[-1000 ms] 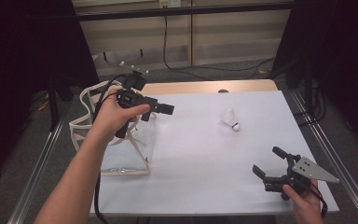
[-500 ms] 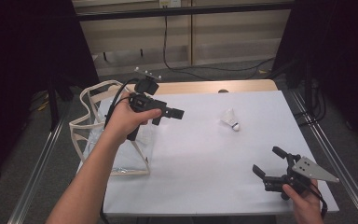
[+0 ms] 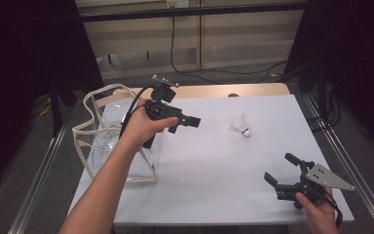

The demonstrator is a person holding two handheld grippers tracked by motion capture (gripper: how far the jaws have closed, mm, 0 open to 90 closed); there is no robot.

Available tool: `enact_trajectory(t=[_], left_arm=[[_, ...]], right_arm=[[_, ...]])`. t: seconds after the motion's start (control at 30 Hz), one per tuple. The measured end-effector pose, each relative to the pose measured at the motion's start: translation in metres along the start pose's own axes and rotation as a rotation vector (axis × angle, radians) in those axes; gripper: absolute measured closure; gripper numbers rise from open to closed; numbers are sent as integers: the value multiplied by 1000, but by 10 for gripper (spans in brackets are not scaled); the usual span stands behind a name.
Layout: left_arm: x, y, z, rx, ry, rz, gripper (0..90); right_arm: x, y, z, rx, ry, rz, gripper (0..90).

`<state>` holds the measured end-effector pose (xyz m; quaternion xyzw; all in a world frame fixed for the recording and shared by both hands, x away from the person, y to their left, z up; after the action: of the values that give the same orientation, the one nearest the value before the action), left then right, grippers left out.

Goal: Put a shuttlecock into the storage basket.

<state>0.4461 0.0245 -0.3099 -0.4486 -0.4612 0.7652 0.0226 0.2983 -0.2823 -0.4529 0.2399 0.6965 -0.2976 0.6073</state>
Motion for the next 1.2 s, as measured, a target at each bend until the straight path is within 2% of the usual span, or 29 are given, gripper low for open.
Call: enact_trajectory(t=[0.5, 0.67, 0.9, 1.2], left_arm=[[5, 21, 10, -12, 10, 3, 118], [7, 30, 12, -15, -2, 9, 114], [10, 42, 17, -21, 18, -3, 113], [13, 55, 20, -26, 7, 1, 113]], right_arm=[[1, 1, 0, -4, -2, -5, 5], [1, 1, 0, -5, 2, -6, 5], [1, 0, 0, -2, 0, -4, 5], [1, -2, 1, 3, 2, 0, 5]])
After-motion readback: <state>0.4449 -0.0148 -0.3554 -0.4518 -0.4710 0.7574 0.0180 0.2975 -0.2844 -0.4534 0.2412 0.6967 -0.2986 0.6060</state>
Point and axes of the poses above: each handheld gripper's, and its own axes: y roughly forward along the jaws, x roughly out of its underside, z roughly to its right, the point moved 6 cm from there along y, roughly forward along the jaws, and after that the axes turned 13 degrees about -x, right-handed, at the moved point
